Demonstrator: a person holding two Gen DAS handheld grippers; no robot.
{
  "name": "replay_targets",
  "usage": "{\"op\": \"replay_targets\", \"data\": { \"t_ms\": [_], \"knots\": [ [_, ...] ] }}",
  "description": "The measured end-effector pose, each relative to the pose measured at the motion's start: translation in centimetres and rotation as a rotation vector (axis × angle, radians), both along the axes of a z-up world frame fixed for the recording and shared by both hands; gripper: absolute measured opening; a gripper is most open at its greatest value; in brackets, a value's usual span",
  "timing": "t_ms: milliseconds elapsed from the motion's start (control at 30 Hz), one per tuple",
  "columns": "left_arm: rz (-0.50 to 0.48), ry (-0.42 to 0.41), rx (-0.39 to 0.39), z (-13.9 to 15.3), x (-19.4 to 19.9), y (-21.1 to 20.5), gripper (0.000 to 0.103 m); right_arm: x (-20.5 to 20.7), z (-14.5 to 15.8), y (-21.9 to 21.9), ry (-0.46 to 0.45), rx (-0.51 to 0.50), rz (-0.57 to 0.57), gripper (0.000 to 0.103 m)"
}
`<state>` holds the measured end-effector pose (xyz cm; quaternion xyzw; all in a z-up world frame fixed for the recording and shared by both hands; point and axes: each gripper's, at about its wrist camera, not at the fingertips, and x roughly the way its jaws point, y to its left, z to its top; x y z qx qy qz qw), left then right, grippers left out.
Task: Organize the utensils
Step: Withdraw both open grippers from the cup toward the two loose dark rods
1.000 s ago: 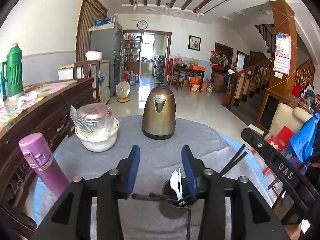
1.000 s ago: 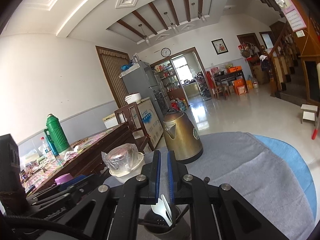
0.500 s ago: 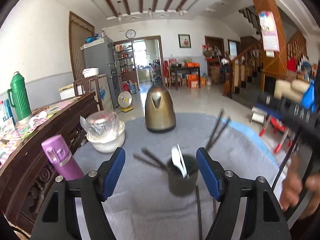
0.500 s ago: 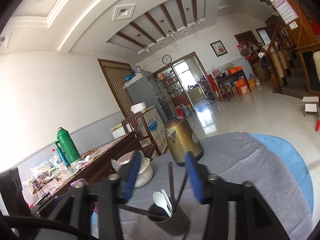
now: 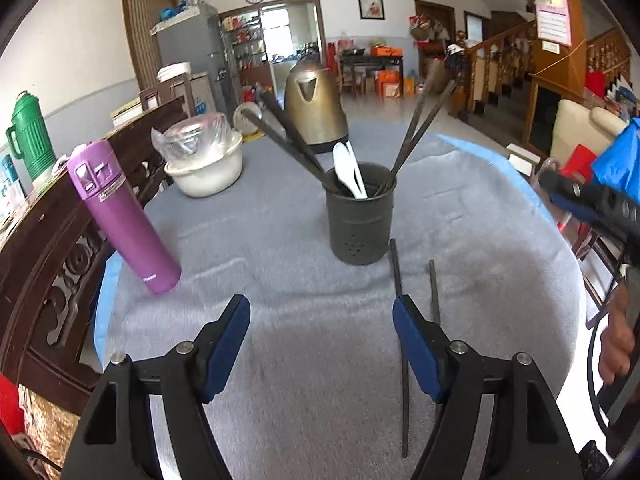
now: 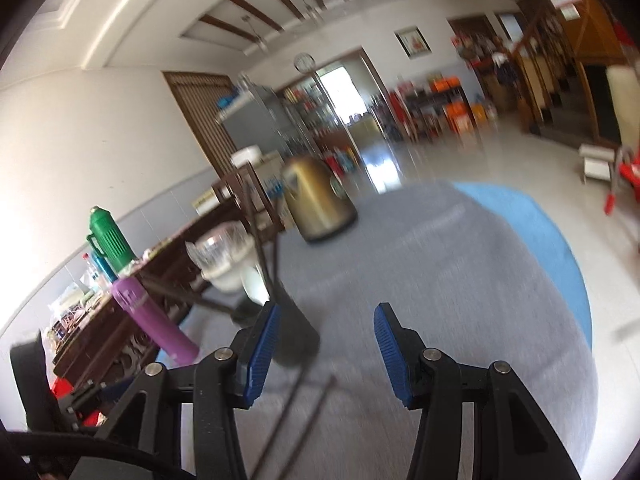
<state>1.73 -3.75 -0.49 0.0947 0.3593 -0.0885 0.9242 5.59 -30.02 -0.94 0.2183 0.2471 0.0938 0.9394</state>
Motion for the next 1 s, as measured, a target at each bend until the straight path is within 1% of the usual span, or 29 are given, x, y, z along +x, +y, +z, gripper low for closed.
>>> {"op": "replay_targets", "data": {
  "t_ms": [133,267,567,800,1000],
  "knots": [
    [0.020,0.028,0.025,-0.4,0.1,-0.4,0.075,-0.6,-1.8,-0.8,0.035,0.045,0.006,0.054],
    [0.020,0.056,0.061,-0.7,0.0,-1.5,0.075,-1.1,-2.4,-1.3,0.024,0.072,0.023,0.054],
    [-0.015,0.081,0.167,-1.2,-0.7,-5.7,0.075,-2.1,-3.4,-2.7,0.009,0.145,0.054,0.054],
    [-0.019,0.110,0.226,-1.9,-1.0,-8.2,0.075,-1.8,-4.4,-4.8,0.024,0.203,0.055,0.054],
    [0.021,0.140,0.274,-2.6,-1.1,-9.0,0.075,-0.5,-5.6,-5.9,0.048,0.252,0.086,0.054]
  ]
}}
